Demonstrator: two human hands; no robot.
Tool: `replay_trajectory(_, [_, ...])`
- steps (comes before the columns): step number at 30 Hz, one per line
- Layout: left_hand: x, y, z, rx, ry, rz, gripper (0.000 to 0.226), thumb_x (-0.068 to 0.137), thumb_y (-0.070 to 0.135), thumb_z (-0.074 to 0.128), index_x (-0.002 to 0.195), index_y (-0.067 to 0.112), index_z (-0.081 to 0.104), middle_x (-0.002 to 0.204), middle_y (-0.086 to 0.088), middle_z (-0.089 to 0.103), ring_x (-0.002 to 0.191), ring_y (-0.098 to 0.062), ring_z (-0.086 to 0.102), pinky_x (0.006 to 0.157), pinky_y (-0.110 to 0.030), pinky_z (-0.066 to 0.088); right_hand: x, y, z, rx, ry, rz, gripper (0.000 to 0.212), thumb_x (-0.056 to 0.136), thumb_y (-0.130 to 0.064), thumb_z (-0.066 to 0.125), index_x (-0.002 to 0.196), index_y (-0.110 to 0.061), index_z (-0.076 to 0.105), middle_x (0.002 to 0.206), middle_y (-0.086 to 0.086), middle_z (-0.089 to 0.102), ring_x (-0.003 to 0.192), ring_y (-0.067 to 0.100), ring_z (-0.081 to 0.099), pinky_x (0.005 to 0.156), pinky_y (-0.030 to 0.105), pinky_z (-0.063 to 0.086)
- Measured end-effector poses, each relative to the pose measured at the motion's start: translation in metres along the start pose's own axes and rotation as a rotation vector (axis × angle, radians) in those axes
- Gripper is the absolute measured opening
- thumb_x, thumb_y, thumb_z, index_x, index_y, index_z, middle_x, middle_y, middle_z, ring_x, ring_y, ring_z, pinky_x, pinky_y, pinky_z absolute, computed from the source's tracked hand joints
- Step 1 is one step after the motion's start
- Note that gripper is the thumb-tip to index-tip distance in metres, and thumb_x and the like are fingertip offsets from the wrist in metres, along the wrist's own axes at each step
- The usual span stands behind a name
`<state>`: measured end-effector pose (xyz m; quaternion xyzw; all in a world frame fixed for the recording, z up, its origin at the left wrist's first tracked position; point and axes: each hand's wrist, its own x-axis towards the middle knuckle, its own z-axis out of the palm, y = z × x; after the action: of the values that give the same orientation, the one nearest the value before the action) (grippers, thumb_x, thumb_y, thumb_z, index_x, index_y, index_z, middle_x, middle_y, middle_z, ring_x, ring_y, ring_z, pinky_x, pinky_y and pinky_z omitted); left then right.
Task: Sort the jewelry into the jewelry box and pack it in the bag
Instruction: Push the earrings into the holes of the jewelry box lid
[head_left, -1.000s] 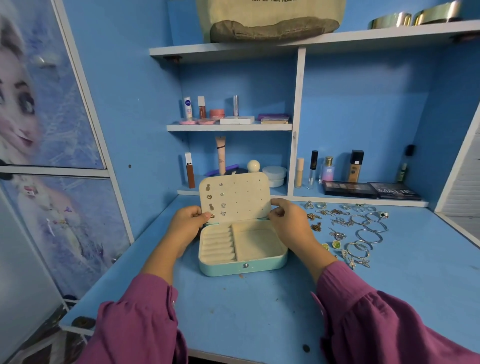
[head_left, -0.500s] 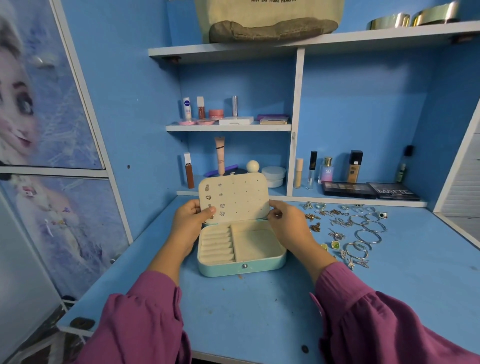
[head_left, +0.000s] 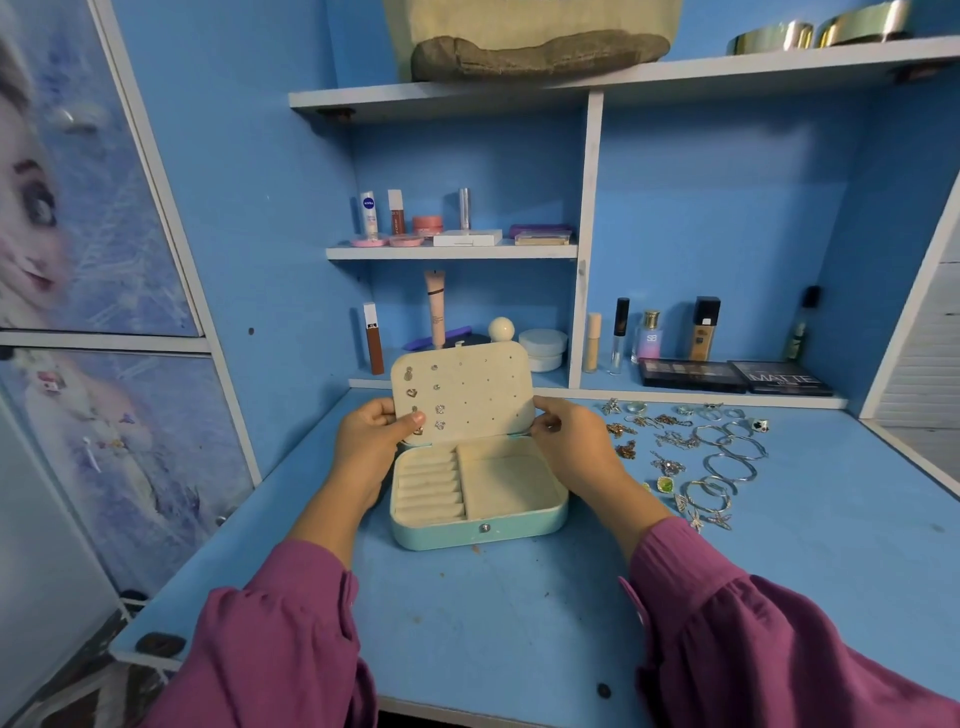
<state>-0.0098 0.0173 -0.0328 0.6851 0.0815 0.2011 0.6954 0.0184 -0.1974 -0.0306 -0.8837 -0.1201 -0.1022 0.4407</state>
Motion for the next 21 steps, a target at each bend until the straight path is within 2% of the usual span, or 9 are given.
replay_trajectory(1, [0.0,0.0,-0.001,0.008,-0.006,-0.002,0.009,0.085,0.001,0.066,0.092,0.008,0.067,0.087,-0.007,0.072,0.06,-0.005,0.065,0.053,-0.017,0.048,0.0,0.0,-0.002,-0.008,-0.005,-0.012,0.033,0.093,-0.005,0.044,0.116,-0.018,0.065,0.09,0.004,0.067,0.085,0.019,0.057,0.069,0.025,0.042])
replay_trajectory(3, [0.001,-0.002,-0.005,0.02,-0.015,-0.018,0.012,0.088,0.003,0.062,0.098,0.007,0.068,0.091,-0.006,0.072,0.055,-0.001,0.06,0.058,-0.02,0.045,0.0,0.002,-0.008,-0.039,-0.013,-0.016,0.031,0.092,-0.005,0.045,0.108,-0.018,0.068,0.079,-0.001,0.061,0.078,0.016,0.053,0.063,0.024,0.04])
replay_trajectory(6, [0.002,-0.004,-0.008,0.014,-0.041,-0.039,0.013,0.09,0.005,0.06,0.096,0.011,0.069,0.095,-0.007,0.073,0.057,-0.003,0.058,0.066,-0.026,0.044,0.002,0.003,-0.028,0.035,-0.068,0.082,0.025,0.09,-0.008,0.056,0.112,-0.01,0.068,0.086,0.004,0.066,0.082,0.018,0.059,0.07,0.026,0.048])
replay_trajectory(8, [0.001,-0.005,-0.009,0.012,-0.055,-0.04,0.013,0.09,0.006,0.06,0.095,0.013,0.07,0.097,-0.008,0.073,0.061,-0.006,0.059,0.07,-0.029,0.044,0.0,0.004,-0.047,0.018,-0.143,0.104,0.018,0.089,-0.008,0.061,0.103,-0.011,0.07,0.084,0.007,0.07,0.074,0.015,0.062,0.061,0.022,0.05])
replay_trajectory(10, [0.001,-0.006,-0.01,0.007,-0.062,-0.044,0.014,0.09,0.006,0.06,0.095,0.014,0.07,0.099,-0.009,0.073,0.067,-0.01,0.06,0.074,-0.033,0.044,-0.003,0.005,-0.069,-0.072,-0.216,0.08,0.013,0.087,-0.009,0.064,0.094,-0.016,0.072,0.074,-0.001,0.069,0.062,0.007,0.058,0.054,0.016,0.044])
replay_trajectory(12, [0.002,-0.006,-0.01,0.0,-0.065,-0.047,0.015,0.09,0.005,0.06,0.096,0.015,0.069,0.1,-0.009,0.073,0.072,-0.014,0.062,0.077,-0.036,0.045,-0.006,0.007,-0.09,-0.156,-0.284,0.054,0.011,0.085,-0.011,0.067,0.087,-0.02,0.073,0.068,-0.005,0.068,0.058,0.005,0.055,0.054,0.017,0.044])
replay_trajectory(19, [0.001,-0.007,-0.01,-0.002,-0.068,-0.053,0.015,0.089,0.006,0.061,0.098,0.015,0.069,0.101,-0.009,0.073,0.087,-0.023,0.066,0.093,-0.047,0.047,-0.028,0.017,-0.132,-0.327,-0.526,0.107,0.011,0.074,-0.018,0.079,0.079,-0.025,0.074,0.071,-0.008,0.072,0.062,0.001,0.061,0.058,0.02,0.044])
replay_trajectory(21, [0.002,-0.007,-0.011,0.006,-0.065,-0.057,0.015,0.089,0.007,0.062,0.099,0.014,0.069,0.101,-0.008,0.073,0.096,-0.03,0.067,0.098,-0.052,0.047,-0.032,0.018,-0.133,-0.411,-0.55,0.11,0.012,0.071,-0.02,0.082,0.079,-0.026,0.075,0.074,-0.007,0.073,0.068,0.003,0.064,0.065,0.024,0.05])
